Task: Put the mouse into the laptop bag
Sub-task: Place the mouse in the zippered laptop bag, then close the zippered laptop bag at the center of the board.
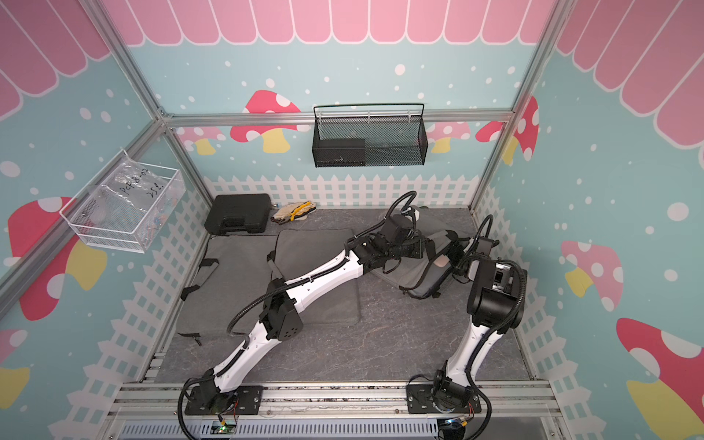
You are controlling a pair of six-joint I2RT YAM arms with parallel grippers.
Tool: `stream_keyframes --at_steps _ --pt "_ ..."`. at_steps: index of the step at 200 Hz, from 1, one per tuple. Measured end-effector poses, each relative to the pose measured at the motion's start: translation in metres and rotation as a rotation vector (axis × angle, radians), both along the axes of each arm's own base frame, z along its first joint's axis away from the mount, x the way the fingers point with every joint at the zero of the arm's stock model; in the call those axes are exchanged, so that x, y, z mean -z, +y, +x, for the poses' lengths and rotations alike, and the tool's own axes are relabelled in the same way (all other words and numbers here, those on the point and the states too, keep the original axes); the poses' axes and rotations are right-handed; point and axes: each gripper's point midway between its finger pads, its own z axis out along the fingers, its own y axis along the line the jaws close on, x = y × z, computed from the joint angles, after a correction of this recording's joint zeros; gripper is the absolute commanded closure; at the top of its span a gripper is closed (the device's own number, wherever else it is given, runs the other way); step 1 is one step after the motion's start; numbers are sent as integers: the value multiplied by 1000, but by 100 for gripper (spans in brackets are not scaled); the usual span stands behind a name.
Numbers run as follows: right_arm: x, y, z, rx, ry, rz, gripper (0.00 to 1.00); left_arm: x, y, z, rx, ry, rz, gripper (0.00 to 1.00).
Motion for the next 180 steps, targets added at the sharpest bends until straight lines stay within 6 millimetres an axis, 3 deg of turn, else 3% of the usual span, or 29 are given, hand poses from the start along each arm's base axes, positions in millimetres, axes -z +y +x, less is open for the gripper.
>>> stream_keyframes --at_steps 44,90,102,121,131,157,180 --pt "-7 -6 -3 20 11 -45 12 1 8 4 -4 30 -11 100" --pt "-54 -9 -40 88 -29 -119 12 9 17 1 -18 64 -12 100" --pt "-65 -9 -50 101 -41 -133 12 16 19 -1 -20 78 -8 85" --pt "-76 -4 -66 109 -53 -145 12 31 24 -4 -31 106 9 42" --pt "-80 -1 -75 111 -54 -155 12 38 28 -5 -43 120 16 29" --pt "-102 23 -92 77 -86 -195 11 57 53 -19 -78 153 46 15" --pt "-127 70 -93 -32 -152 -230 13 51 85 -36 -115 139 38 13"
